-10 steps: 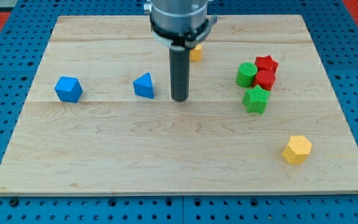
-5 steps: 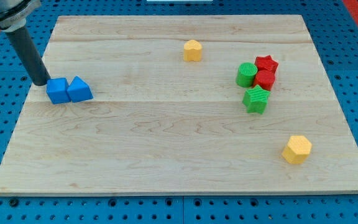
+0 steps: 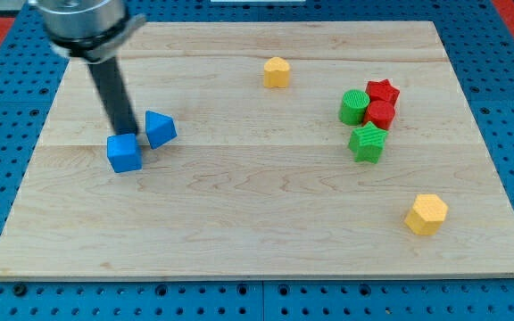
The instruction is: Keep blue blocks parallel to each other
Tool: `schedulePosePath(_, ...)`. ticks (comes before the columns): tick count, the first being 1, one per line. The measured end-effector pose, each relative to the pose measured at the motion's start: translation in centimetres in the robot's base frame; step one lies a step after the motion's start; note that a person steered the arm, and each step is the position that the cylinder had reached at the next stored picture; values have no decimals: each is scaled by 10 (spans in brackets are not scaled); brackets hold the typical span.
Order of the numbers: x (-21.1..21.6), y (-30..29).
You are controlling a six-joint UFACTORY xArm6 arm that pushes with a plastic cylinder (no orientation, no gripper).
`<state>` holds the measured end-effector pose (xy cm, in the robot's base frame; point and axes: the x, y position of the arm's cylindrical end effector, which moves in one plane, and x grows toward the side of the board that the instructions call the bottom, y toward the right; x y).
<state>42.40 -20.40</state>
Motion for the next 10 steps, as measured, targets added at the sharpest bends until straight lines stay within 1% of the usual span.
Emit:
schedulePosePath(1, -2, -27)
schedulePosePath(2, -11, 26)
schedulePosePath(3, -23, 107)
schedulePosePath(4, -13, 153)
schedulePosePath(6, 26, 122)
schedulePosePath(7, 16, 139)
schedulePosePath(8, -6, 143)
schedulePosePath(9, 6, 217)
schedulePosePath(10, 51, 269)
